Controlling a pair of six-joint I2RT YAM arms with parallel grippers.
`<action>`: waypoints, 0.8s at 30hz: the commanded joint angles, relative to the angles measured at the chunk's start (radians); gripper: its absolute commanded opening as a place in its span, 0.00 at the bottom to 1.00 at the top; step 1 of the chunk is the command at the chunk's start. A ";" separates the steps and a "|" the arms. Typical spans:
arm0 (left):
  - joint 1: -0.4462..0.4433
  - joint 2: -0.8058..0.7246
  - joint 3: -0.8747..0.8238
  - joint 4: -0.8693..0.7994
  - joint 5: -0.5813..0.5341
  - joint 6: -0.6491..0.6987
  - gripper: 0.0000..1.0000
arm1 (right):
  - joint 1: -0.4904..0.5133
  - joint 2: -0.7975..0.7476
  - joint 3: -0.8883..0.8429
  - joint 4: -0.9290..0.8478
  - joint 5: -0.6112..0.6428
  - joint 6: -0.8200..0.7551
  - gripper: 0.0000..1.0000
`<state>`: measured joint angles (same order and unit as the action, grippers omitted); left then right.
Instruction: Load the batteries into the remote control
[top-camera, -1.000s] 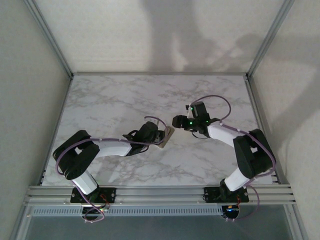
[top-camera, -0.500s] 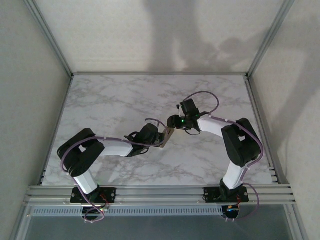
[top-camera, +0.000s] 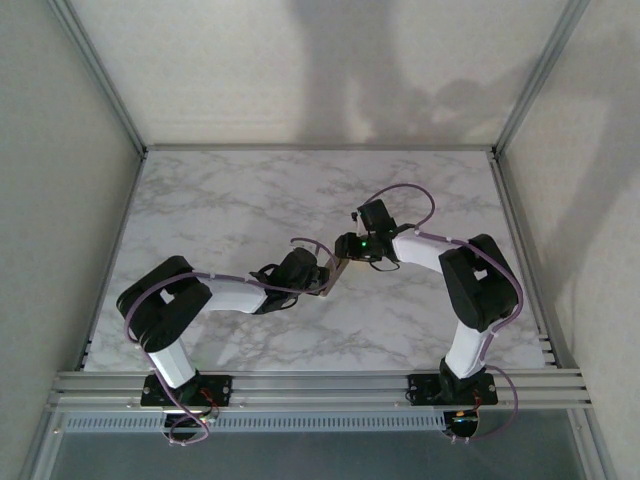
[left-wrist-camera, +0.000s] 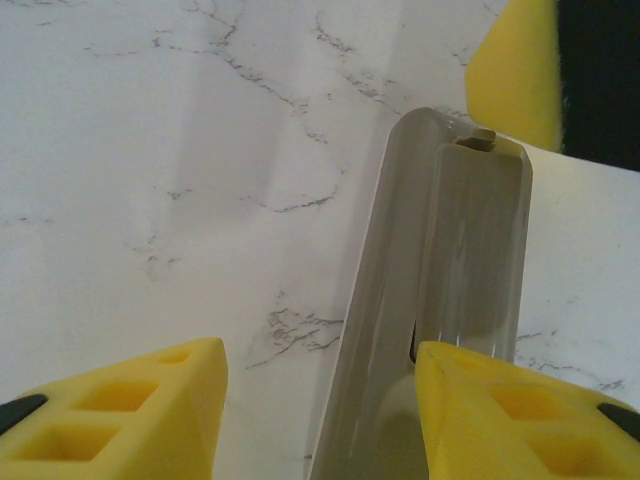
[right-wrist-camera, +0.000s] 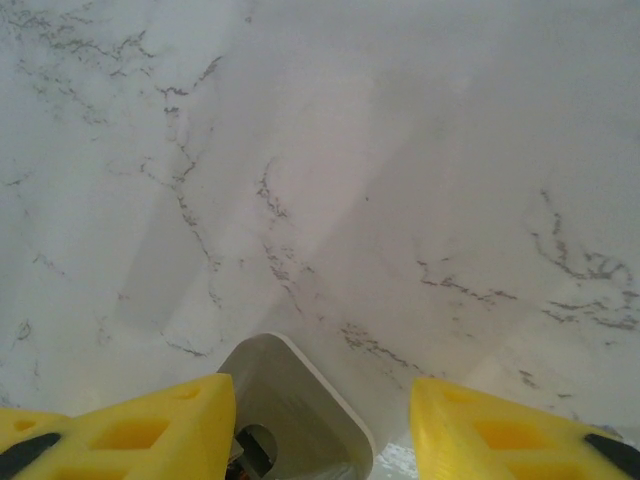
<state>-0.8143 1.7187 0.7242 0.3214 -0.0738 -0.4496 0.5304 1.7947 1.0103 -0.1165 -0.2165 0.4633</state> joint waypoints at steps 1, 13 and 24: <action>0.006 0.022 0.011 -0.002 -0.015 -0.012 0.52 | 0.011 -0.033 -0.025 0.002 -0.001 -0.003 0.50; 0.007 0.029 0.014 -0.004 -0.020 -0.017 0.51 | 0.018 -0.047 -0.074 0.022 0.003 0.013 0.50; 0.007 0.022 0.016 -0.012 -0.023 -0.015 0.51 | 0.022 -0.011 -0.056 0.008 0.033 0.006 0.52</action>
<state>-0.8143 1.7233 0.7254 0.3256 -0.0742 -0.4500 0.5312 1.7660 0.9569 -0.0708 -0.1986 0.4675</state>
